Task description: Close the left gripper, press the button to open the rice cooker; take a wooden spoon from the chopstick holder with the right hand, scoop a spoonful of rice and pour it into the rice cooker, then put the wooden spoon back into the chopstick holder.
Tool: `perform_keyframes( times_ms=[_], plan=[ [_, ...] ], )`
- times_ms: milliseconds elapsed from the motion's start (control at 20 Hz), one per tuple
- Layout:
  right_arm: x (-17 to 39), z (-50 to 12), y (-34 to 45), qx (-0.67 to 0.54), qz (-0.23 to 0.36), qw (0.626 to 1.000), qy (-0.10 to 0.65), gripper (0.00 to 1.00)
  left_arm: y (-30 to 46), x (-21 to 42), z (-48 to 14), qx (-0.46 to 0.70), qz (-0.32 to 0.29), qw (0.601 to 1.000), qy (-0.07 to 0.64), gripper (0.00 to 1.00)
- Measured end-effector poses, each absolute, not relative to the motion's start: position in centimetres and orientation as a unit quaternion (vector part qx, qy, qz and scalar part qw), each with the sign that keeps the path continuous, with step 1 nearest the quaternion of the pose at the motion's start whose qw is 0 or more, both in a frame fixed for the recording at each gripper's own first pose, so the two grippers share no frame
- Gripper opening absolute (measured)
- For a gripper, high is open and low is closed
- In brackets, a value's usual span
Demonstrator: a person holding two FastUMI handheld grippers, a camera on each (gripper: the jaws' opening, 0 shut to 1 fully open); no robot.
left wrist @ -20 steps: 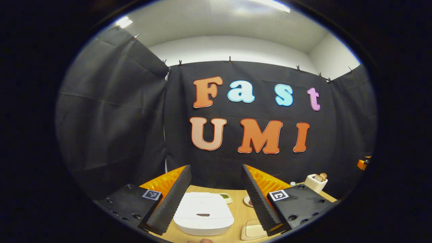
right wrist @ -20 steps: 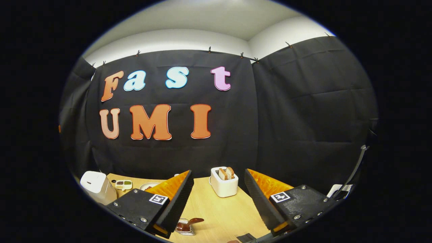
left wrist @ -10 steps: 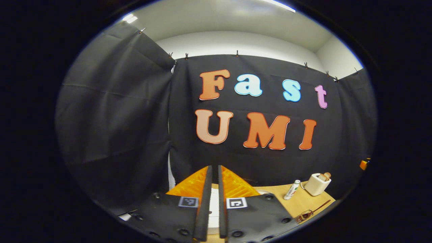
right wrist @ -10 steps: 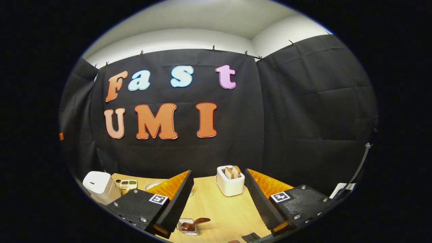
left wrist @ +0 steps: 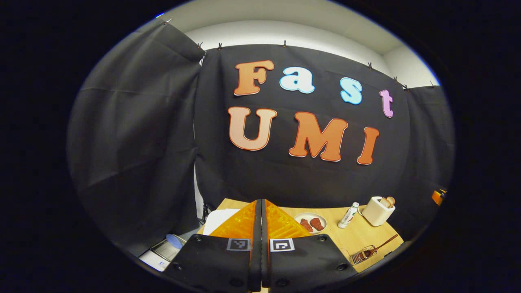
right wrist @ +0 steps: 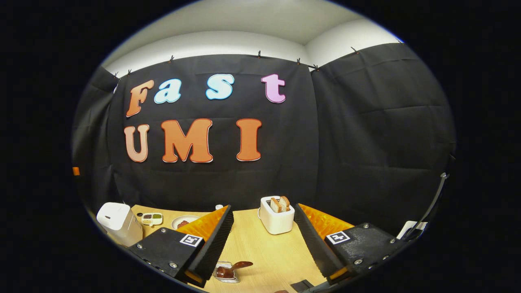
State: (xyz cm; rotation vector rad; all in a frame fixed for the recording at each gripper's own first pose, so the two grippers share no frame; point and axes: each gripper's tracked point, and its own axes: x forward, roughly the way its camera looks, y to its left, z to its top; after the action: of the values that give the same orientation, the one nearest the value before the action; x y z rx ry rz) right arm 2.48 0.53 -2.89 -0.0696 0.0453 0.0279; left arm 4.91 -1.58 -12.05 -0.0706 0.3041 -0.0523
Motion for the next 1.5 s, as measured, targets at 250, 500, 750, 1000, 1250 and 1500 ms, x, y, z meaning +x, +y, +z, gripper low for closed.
perform_keyframes(
  times_ms=[250,500,750,1000,1250,1500],
  plan=[
    [2.9,-3.9,0.6,-0.040,0.007,0.999,0.034,0.95,-2.0,7.5,-18.3,-0.038,-0.041,0.973,0.223,0.03],
    [3.4,-5.2,-0.4,-0.046,-0.009,0.998,0.051,0.95,-1.6,8.9,-24.5,-0.038,-0.036,0.957,0.286,0.04],
    [3.8,-5.9,-0.7,-0.045,-0.018,0.997,0.062,0.95,-0.8,9.1,-30.1,-0.029,-0.028,0.938,0.345,0.04],
    [3.9,-6.1,-0.8,-0.055,-0.023,0.996,0.068,0.95,-0.3,8.7,-32.9,-0.029,-0.021,0.927,0.373,0.03],
    [3.7,-6.5,0.1,-0.047,-0.011,0.996,0.076,0.95,0.0,8.1,-34.3,-0.033,-0.020,0.920,0.390,0.03],
    [3.4,-6.7,0.2,-0.060,-0.007,0.995,0.080,0.95,0.5,8.1,-34.7,-0.037,-0.016,0.919,0.392,0.03]
  ],
)
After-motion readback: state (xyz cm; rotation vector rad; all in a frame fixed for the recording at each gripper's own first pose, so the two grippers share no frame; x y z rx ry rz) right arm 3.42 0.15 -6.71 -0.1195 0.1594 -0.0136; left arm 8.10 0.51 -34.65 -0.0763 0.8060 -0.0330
